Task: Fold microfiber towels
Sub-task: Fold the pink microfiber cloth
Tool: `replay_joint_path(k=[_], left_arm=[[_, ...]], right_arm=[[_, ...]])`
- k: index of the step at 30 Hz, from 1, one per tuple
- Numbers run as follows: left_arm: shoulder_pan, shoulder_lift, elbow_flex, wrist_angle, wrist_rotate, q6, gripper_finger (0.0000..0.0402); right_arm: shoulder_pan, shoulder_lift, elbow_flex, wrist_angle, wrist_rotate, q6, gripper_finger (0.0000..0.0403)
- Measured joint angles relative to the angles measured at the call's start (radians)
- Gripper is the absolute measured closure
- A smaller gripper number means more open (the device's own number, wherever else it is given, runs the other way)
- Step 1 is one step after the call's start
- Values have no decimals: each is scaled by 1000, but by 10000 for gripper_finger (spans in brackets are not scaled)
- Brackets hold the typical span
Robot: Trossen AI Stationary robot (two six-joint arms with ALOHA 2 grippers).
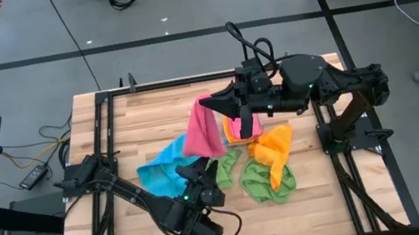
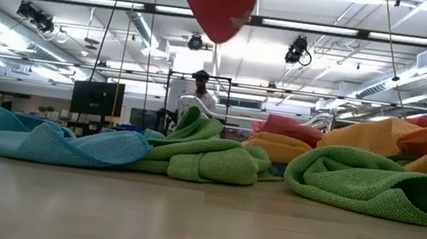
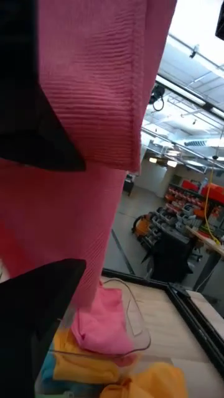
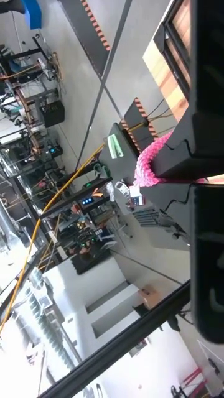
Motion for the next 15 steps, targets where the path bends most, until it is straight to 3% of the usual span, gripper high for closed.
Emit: replay_joint_path(k=[6,15], left_arm=[[1,0,20,0,0,20,210],[-1,0,20,6,0,-12,272]], right_arm=[[-1,-15,0,-52,0,-11,395],[7,-62,-1,-365,4,-22,395]])
